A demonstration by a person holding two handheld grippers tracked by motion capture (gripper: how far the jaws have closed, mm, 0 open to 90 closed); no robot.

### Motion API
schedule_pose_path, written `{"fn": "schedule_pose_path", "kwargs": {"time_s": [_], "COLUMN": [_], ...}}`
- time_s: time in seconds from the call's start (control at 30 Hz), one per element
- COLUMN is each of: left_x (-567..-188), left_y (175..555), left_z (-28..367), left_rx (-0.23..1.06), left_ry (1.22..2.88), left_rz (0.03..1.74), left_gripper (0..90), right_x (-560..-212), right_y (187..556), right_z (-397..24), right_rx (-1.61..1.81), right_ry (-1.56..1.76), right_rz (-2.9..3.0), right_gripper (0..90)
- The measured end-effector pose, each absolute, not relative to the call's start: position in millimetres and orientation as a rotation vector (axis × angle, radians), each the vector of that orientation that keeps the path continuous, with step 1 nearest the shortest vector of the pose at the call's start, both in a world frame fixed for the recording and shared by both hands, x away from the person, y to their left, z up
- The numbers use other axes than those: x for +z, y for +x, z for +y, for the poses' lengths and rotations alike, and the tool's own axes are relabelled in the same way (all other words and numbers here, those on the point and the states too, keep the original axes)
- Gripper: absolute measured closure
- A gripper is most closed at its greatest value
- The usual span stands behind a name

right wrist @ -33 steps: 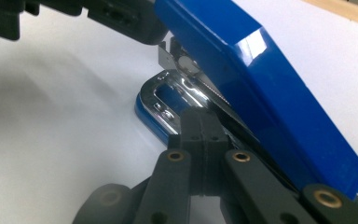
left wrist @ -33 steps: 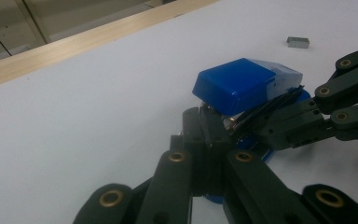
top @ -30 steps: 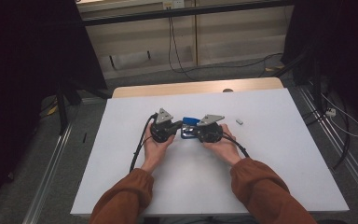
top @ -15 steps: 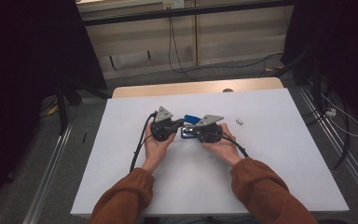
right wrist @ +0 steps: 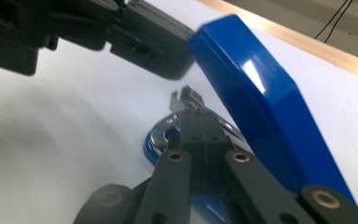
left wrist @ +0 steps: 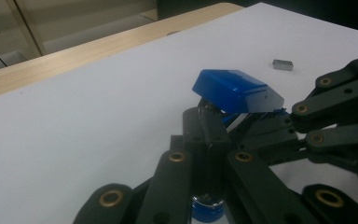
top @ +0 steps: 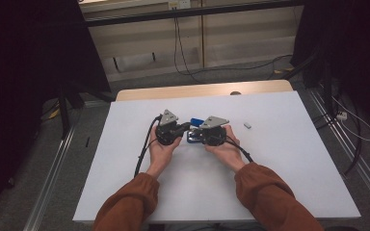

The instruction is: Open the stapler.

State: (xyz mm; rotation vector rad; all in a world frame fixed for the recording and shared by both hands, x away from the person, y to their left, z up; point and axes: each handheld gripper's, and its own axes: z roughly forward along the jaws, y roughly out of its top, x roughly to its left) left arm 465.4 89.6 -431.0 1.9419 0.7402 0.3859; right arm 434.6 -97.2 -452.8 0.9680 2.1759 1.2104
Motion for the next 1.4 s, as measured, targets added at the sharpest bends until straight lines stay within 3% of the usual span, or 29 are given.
{"fn": "schedule_pose_path", "kwargs": {"time_s": [1.4], "left_x": [-442], "left_y": [472], "left_z": [87], "left_rx": [0.363], "left_ry": [1.979], "left_rz": [0.738], "left_gripper": [90.0], "right_x": [-452], "right_y": [437], "right_z": [-92], "right_rx": [1.169], "right_ry": [0.967], "right_rz": [2.069], "right_gripper": [90.0]}}
